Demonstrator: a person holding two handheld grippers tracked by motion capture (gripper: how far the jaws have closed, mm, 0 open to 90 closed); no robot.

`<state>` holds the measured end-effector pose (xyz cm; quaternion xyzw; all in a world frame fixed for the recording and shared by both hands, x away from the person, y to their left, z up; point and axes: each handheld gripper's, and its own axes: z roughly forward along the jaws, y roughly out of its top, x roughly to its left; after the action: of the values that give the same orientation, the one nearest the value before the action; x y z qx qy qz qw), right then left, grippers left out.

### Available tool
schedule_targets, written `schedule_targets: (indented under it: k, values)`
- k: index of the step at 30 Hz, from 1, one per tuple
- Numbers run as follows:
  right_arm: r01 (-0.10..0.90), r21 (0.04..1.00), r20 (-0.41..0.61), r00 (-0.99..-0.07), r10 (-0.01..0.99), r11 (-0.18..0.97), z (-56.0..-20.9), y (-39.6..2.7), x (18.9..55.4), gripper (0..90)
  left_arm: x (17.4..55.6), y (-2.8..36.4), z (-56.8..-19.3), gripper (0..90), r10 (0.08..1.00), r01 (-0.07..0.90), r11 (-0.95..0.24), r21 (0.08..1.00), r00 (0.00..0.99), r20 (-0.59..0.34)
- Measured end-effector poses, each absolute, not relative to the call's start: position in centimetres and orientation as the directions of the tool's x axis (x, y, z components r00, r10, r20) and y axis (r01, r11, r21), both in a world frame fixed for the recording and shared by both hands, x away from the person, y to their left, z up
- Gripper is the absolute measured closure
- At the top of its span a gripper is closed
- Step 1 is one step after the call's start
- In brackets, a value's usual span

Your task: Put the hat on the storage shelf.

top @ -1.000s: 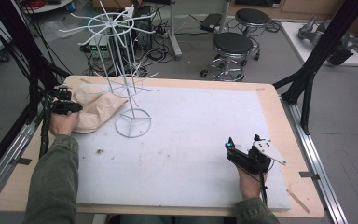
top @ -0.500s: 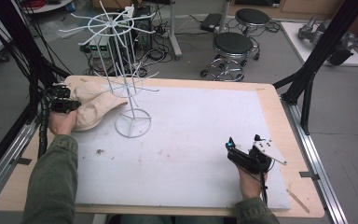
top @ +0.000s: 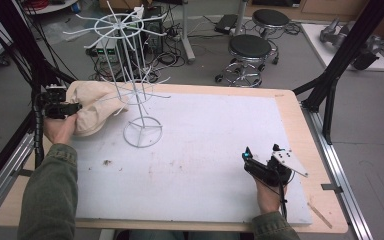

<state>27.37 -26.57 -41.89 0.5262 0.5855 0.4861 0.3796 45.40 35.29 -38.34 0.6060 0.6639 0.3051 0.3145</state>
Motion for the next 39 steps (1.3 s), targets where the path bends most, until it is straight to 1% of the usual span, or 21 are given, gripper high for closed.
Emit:
schedule_targets:
  k: [2,7,12,20,24,26,37,39]
  values:
    - [0.246,0.969,0.066,-0.159,0.985,-0.025,-41.9,-26.6,27.3,4.5,45.1,35.4,-38.1,80.8,0.996,0.596,0.079,0.799,-0.073,-0.044]
    - [0.245,0.969,0.065,-0.159,0.985,-0.024,-41.9,-26.6,27.4,4.5,44.2,36.1,-38.0,80.8,0.992,0.539,0.124,0.833,-0.074,-0.100]
    - [0.247,0.969,0.067,-0.161,0.985,-0.025,-41.9,-26.5,27.4,4.5,43.4,36.6,-37.8,80.8,0.993,0.502,0.121,0.856,-0.075,-0.097]
    - [0.248,0.969,0.062,-0.167,0.984,-0.019,-41.9,-26.5,27.4,4.6,42.2,36.6,-36.4,80.8,0.991,0.420,0.131,0.898,-0.051,-0.120]
    - [0.250,0.968,0.062,-0.169,0.984,-0.018,-41.9,-26.5,27.4,4.6,41.6,36.6,-35.7,80.8,0.991,0.386,0.130,0.913,-0.062,-0.114]
    - [0.250,0.968,0.065,-0.170,0.983,-0.020,-41.9,-26.5,27.4,4.6,41.3,36.8,-35.4,80.8,0.990,0.368,0.141,0.919,-0.066,-0.125]
    - [0.243,0.970,0.066,-0.181,0.981,-0.021,-41.9,-26.5,27.5,4.7,38.9,36.7,-31.3,80.5,0.990,0.236,0.136,0.962,-0.069,-0.123]
    - [0.245,0.969,0.068,-0.181,0.981,-0.022,-41.9,-26.5,27.5,4.7,38.4,36.5,-30.5,80.5,0.992,0.210,0.117,0.971,-0.077,-0.103]
